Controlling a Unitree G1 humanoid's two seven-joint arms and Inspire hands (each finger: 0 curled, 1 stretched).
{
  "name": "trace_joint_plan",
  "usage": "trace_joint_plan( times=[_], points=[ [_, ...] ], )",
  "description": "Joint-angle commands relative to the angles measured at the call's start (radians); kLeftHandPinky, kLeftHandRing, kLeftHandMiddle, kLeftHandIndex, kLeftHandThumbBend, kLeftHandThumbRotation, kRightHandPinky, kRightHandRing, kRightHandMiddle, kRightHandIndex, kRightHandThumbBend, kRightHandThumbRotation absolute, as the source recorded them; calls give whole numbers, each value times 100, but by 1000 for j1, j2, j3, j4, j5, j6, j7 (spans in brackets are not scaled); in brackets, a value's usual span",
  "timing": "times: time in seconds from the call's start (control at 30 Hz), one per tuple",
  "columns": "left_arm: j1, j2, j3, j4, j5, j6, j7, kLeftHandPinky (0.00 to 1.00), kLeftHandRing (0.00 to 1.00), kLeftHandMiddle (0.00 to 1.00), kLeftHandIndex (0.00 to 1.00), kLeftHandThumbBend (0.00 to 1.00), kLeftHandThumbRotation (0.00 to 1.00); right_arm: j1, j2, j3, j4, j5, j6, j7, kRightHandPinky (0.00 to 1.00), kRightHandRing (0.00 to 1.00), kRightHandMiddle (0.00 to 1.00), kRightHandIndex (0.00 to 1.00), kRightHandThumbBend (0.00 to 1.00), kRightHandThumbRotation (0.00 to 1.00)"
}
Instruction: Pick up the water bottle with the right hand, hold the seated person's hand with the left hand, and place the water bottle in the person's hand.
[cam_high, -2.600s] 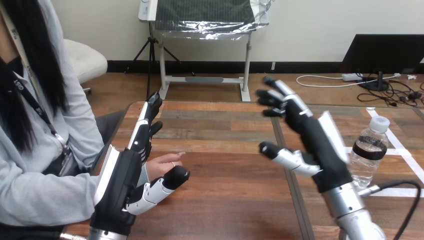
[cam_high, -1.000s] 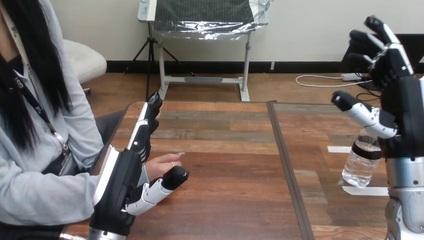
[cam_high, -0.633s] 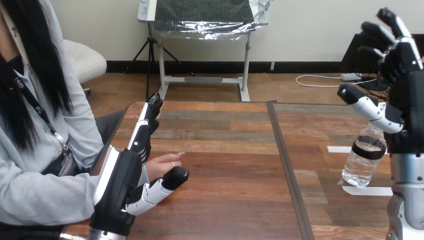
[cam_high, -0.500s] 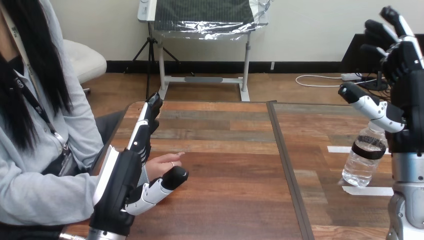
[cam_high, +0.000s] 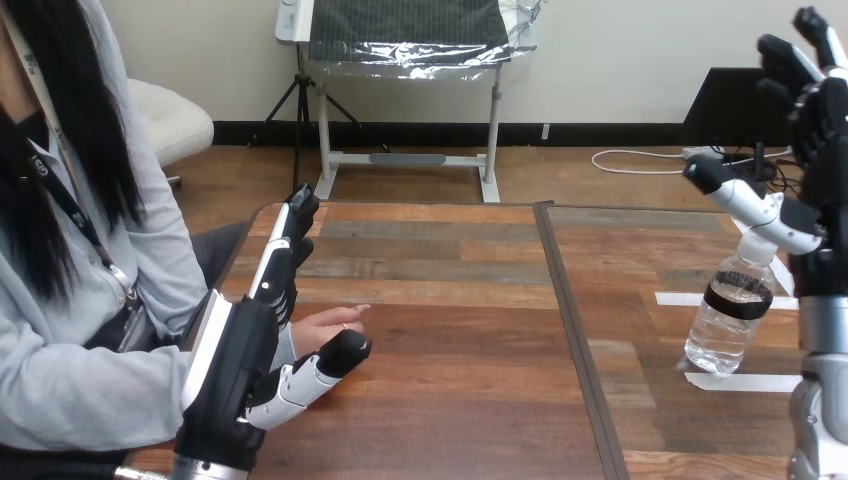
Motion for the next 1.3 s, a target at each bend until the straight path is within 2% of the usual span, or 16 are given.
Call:
trace_joint_plan(
  times=[0.0,0.37,0.53,0.63,1.0,1.27],
  points=[
    [-40,0,12,-44,-12,-5,7,96,100,100,100,100,77,-103,-54,-22,68,-30,-5,-58,87,89,86,95,100,40],
    [-39,-2,6,-45,-41,-3,-9,93,100,100,100,100,77,-141,-94,-5,162,-101,63,-171,86,89,84,95,100,39],
    [-39,-3,2,-46,-50,-5,-14,93,100,100,100,100,77,-156,-104,-2,193,-109,105,-192,86,89,83,95,100,37],
    [-35,-5,5,-53,-36,-3,-5,92,100,100,100,100,77,-163,-106,-1,207,-107,130,-194,86,89,83,95,100,36],
    [-30,-8,8,-50,-51,-18,-6,92,99,100,100,100,77,-190,-85,-44,245,-16,212,-114,87,91,84,94,100,34],
    [-22,-3,8,-52,-73,-16,-17,93,100,100,100,100,76,-198,-84,-44,261,-2,268,-113,88,91,85,95,100,35]
  ],
)
